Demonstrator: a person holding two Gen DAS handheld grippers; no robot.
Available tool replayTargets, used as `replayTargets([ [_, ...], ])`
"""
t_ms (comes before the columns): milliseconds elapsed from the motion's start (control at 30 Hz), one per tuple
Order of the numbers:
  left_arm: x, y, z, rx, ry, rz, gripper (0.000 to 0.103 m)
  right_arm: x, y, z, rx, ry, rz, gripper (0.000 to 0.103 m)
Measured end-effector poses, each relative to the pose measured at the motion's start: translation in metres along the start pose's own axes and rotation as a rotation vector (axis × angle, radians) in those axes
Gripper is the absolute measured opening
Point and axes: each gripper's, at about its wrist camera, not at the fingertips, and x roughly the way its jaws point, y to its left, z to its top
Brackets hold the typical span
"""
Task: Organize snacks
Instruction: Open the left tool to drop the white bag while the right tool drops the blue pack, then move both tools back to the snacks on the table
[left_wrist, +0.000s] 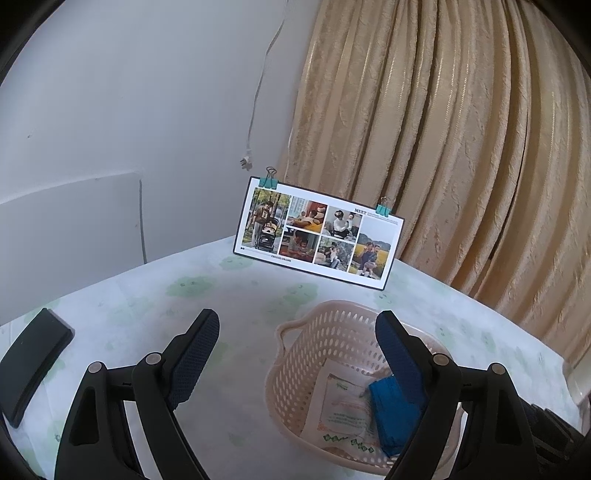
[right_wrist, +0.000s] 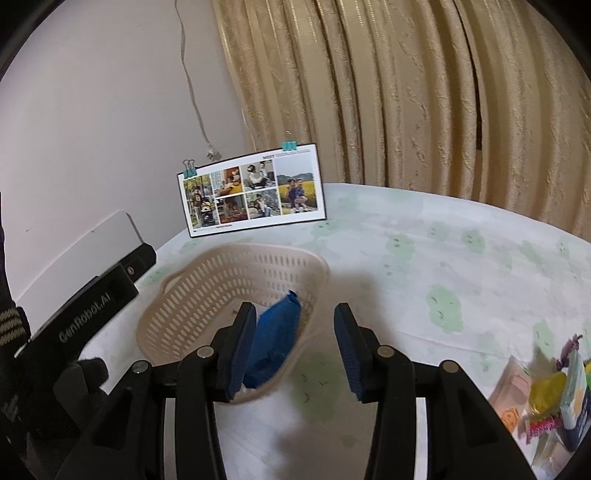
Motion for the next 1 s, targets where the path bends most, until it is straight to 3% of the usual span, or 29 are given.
replayTargets([
  [1000, -0.002, -0.032, -0.014, 0.124, 0.0, -0.038, 0.087, -0.051, -0.084, -0.045, 0.135, 0.009, -0.169, 0.047],
])
